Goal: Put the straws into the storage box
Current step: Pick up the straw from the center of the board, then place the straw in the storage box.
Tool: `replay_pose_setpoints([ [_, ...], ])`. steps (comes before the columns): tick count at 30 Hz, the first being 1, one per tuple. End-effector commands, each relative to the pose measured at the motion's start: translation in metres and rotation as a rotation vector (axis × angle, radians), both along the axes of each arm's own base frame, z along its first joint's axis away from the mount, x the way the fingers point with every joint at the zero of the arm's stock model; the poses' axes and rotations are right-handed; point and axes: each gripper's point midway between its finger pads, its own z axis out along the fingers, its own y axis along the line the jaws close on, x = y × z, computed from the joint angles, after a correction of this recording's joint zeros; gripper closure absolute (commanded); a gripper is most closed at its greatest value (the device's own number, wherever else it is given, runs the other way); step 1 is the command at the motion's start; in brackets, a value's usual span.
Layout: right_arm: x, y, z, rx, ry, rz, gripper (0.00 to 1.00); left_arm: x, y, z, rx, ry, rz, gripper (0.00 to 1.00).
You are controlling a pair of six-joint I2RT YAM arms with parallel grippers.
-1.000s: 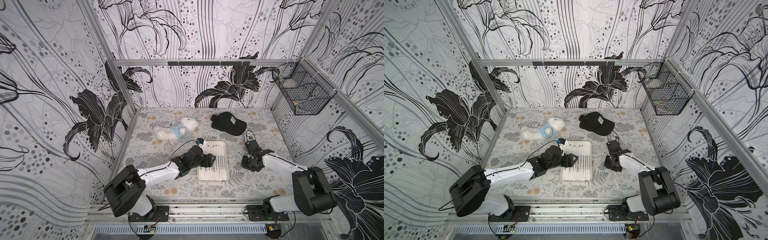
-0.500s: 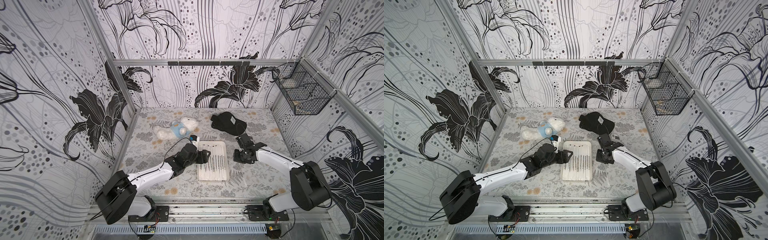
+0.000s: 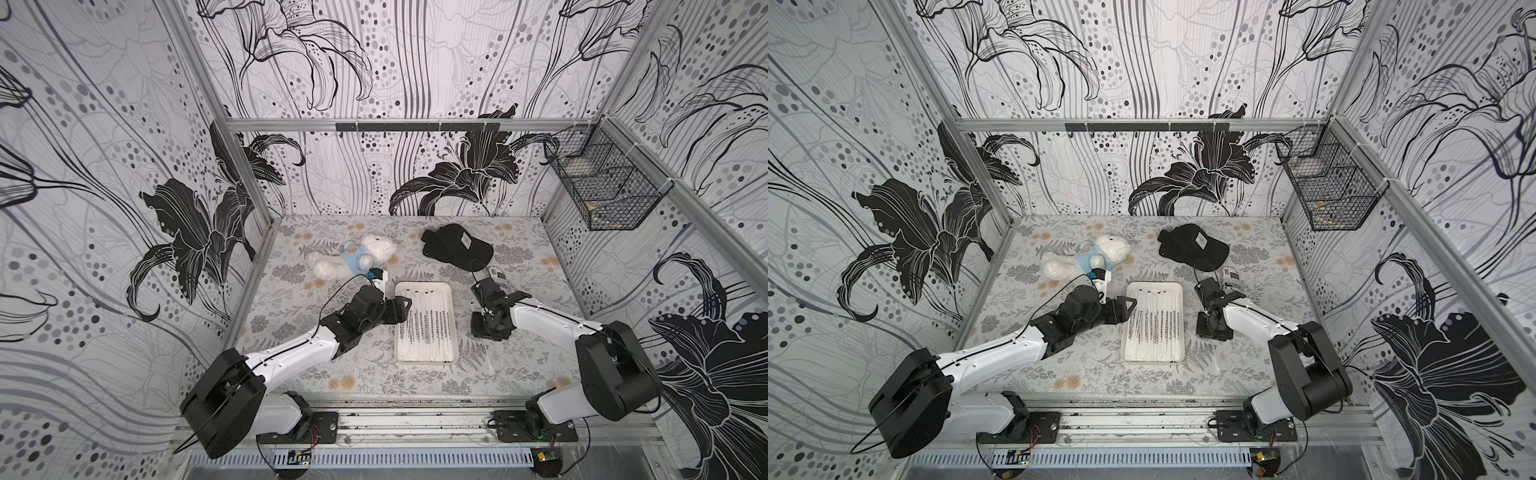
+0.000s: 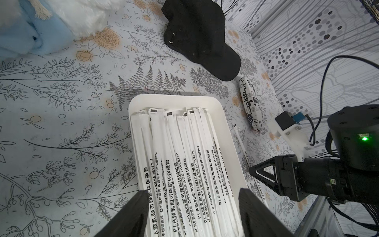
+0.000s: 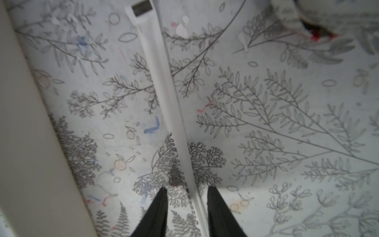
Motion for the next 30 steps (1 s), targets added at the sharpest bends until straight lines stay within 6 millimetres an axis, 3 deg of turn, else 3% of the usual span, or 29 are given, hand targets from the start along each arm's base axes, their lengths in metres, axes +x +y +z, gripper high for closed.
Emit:
replay_pose_setpoints([
  [1, -0.008, -0.007, -0.011, -0.038, 0.037, 0.004, 0.72, -0.002, 0.0, -0.001, -0.002, -0.007, -0.009, 0.26],
  [6, -0.001, -0.009, -0.005, -0.063, 0.014, 0.02, 0.91, -0.001, 0.008, -0.001, 0.016, -0.01, 0.021, 0.26],
  [11, 0.016, 0.004, 0.028, -0.046, -0.055, 0.06, 0.95, 0.009, 0.042, -0.01, 0.117, 0.012, 0.121, 0.26],
  [15, 0.034, 0.045, 0.075, 0.024, -0.146, 0.109, 0.95, 0.016, 0.077, -0.009, 0.155, 0.026, 0.199, 0.26],
  [19, 0.046, 0.109, 0.109, 0.107, -0.224, 0.157, 0.95, 0.014, 0.086, -0.006, 0.157, 0.027, 0.205, 0.25],
  [22, 0.054, 0.142, 0.11, 0.137, -0.258, 0.154, 0.95, 0.011, 0.084, -0.009, 0.126, 0.035, 0.197, 0.25],
  [25, 0.057, 0.167, 0.097, 0.181, -0.249, 0.144, 0.95, 0.008, 0.08, -0.011, 0.084, 0.042, 0.189, 0.25],
  [30, 0.047, 0.185, 0.059, 0.161, -0.177, 0.157, 0.95, 0.006, 0.076, -0.014, 0.065, 0.05, 0.171, 0.25],
])
